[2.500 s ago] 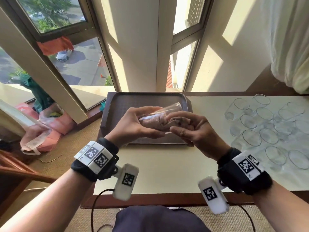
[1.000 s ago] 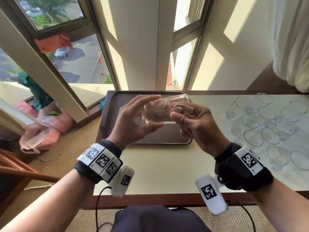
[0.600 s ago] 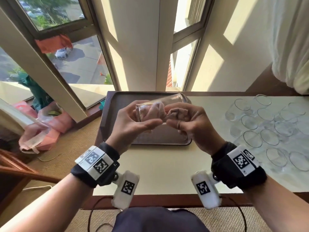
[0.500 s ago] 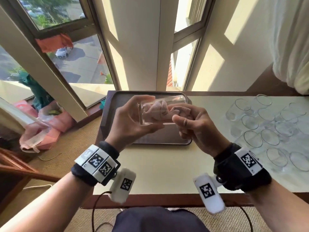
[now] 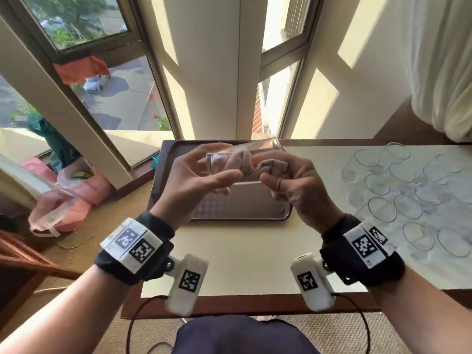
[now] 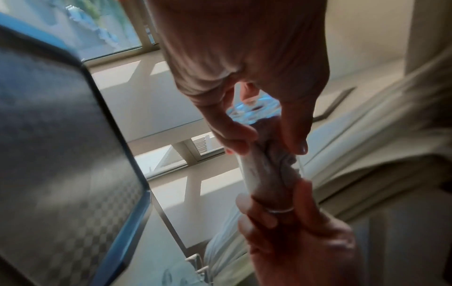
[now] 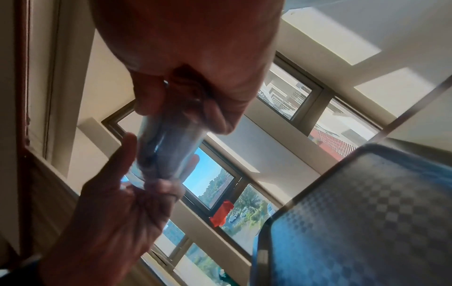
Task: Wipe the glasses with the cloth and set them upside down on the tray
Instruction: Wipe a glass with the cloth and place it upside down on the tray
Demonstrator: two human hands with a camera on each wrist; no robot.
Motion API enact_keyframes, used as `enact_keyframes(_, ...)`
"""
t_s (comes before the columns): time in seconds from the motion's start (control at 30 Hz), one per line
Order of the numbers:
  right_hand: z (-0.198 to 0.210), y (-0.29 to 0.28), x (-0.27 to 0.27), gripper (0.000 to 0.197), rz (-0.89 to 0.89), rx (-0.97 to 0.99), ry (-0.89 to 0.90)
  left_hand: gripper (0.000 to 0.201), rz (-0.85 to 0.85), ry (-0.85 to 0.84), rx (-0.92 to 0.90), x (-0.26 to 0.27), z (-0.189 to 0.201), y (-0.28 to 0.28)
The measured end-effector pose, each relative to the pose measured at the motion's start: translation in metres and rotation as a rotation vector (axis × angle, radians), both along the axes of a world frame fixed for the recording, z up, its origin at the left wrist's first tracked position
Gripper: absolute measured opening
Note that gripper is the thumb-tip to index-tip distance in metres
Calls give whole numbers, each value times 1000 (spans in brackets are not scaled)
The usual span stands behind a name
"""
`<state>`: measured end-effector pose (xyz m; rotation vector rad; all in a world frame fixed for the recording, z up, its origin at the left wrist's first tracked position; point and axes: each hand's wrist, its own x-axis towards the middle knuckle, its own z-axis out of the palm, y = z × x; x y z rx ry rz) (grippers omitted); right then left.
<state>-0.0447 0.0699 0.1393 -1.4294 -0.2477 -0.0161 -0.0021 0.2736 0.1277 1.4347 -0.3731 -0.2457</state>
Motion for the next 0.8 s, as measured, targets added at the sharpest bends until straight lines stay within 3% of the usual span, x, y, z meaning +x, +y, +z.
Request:
enact_keyframes(0.07, -1, -1, -2, 22, -16, 30, 98, 71, 53, -183, 67, -2, -1, 0)
enact_keyframes(0.17, -2, -3, -3, 19, -11, 116, 180, 67, 86, -552, 228, -3, -6, 1)
enact_keyframes(0.2, -1, -3, -4, 20, -6, 127, 177, 67, 89, -585, 254, -2, -9, 1)
enact_keyframes(0.27, -2, -3, -5, 20, -35, 107, 139, 74, 70, -394, 229, -2, -10, 0)
enact_keyframes(0.4, -8, -4, -3, 33, -58, -6, -38, 101, -127, 219, 31, -2, -6, -3)
enact_keyframes(0.5, -12, -4, -2, 38, -40, -18, -12, 90, -83, 265, -1, -3, -6, -6)
enact_keyframes(0.63, -17, -2, -4, 50, -46, 140, 146, 71, 33, -93, 172, -10, -5, -7)
enact_keyframes(0.8, -11, -7, -9, 23, -2, 87, 177, 70, 92, -666, 351, -8, -13, -4)
